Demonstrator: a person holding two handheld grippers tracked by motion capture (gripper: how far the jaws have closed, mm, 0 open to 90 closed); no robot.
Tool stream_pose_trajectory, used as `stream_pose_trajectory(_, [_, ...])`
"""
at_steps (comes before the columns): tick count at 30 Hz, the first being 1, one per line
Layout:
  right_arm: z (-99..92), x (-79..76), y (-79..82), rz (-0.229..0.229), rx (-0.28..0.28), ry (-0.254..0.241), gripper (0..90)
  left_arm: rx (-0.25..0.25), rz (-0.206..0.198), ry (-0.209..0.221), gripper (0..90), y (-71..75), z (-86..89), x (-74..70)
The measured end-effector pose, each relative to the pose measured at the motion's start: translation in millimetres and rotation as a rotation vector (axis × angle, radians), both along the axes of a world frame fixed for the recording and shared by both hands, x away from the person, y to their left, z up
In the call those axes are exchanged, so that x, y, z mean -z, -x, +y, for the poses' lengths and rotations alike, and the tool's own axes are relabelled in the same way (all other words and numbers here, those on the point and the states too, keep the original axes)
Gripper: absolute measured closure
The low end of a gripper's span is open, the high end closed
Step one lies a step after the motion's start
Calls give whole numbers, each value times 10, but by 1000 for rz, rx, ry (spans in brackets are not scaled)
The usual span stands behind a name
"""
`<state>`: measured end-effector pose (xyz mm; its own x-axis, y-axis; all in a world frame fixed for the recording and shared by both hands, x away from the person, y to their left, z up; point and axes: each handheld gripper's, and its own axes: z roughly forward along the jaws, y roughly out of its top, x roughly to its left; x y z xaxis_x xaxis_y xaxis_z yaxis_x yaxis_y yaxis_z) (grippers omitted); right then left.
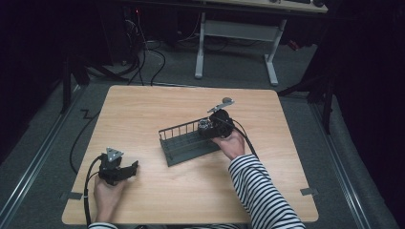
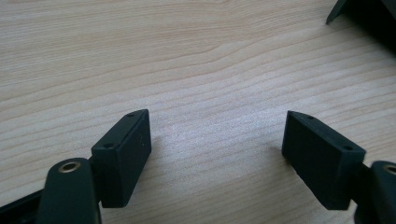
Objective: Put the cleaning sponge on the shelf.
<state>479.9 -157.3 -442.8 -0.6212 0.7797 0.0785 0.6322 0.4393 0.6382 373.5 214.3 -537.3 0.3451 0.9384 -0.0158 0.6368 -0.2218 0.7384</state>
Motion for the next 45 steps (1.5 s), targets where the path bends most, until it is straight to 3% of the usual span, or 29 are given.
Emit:
stream_pose_trajectory(10, [13,27,-15,10,-11,22,317,0,0,0,242,0,0,0])
stream_pose_trajectory(21, [-17,-11,9,-2,-15,3,277,1,0,-1,243,0,0,0])
stream_pose_trajectory(32, [-279,-227,140,-53,9,-76,280,-1,-1,-1,242,0,-3,1])
stream_pose_trajectory(45, [-603,-419,382,-124,36,-108,308,0,0,-1,242,0,-3,0])
